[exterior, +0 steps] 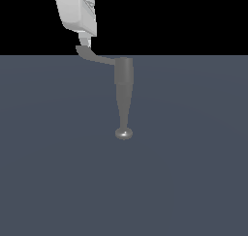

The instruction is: Turn on the faucet by rotating a designated handle.

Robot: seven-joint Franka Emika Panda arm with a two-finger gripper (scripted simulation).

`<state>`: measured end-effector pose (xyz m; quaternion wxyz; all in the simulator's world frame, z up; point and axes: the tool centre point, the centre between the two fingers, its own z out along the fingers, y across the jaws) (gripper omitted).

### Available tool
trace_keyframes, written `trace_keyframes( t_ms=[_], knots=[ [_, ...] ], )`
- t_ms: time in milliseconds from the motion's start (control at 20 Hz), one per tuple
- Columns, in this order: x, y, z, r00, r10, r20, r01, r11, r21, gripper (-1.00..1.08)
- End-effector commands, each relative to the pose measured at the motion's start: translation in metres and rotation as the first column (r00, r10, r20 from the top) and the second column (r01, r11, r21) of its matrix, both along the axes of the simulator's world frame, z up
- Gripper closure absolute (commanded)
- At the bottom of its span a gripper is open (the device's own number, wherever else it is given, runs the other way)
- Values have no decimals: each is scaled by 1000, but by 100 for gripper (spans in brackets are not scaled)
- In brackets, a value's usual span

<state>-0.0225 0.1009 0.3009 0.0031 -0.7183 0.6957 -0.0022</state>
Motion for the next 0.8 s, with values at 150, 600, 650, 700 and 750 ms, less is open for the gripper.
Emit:
trace_keyframes(
  t_ms=[150, 600, 650, 700, 750],
  knots=[
    [-21, 0, -2, 1000, 2, -8, -2, 1000, -1, 108],
    [-37, -9, 0, 1000, 1, -1, -1, 1000, 0, 108],
    [-40, -12, 0, 1000, 1, -1, -1, 1000, 0, 108],
    [-43, -15, 0, 1000, 1, -1, -1, 1000, 0, 108],
    [-45, -18, 0, 1000, 1, -2, -1, 1000, 0, 108]
  ],
)
